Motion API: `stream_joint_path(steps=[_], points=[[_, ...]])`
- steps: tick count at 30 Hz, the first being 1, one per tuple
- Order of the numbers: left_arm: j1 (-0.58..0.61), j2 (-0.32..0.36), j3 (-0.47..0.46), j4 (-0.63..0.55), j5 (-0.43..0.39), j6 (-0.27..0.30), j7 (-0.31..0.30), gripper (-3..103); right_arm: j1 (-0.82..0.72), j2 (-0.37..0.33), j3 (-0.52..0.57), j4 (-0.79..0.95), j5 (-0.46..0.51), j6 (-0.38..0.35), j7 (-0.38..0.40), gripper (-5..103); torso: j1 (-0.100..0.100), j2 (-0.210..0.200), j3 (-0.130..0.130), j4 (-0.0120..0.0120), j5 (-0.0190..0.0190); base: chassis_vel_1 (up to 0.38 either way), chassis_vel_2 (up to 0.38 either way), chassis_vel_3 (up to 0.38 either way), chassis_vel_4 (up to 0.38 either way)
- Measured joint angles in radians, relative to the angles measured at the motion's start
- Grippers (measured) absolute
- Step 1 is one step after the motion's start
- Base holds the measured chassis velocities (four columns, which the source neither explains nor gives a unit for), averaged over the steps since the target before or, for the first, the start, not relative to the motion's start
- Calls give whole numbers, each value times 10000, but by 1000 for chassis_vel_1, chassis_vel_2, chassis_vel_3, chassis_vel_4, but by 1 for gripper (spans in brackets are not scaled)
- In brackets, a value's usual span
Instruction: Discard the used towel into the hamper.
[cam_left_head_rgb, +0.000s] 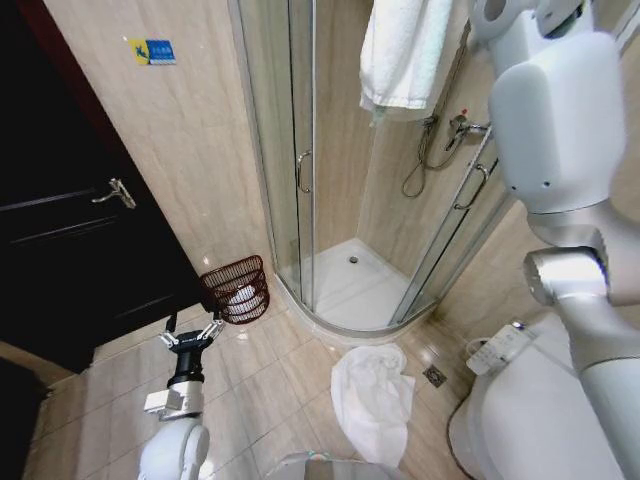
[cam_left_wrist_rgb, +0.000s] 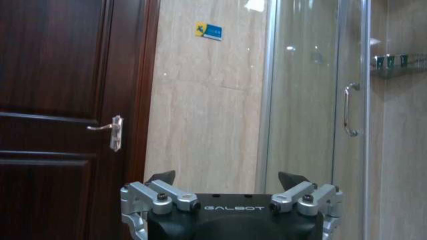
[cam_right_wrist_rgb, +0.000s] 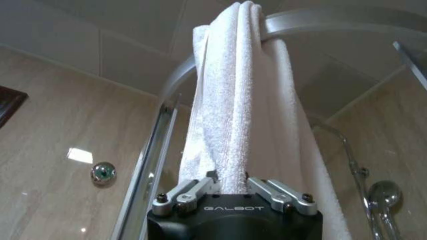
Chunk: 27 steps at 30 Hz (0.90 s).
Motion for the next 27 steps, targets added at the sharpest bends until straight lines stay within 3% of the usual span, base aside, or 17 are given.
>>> stream_joint_path(steps=[3,16,27], points=[[30,-40,-6,-11,3,-12,9,100,-22,-5,0,14,11,-4,-21,4,0,0,0,0,0,0,0,0,0],[71,-41,-200,-26,-11,-110,24,100,-244,9,87,246,32,-58,-35,4,-1,0,0,1,-1,0,0,0,0],[180,-128,-122,-3,69,-272,38,100,-1144,-375,217,1108,119,-191,92,4,-1,0,-1,0,1,0,0,0,0]])
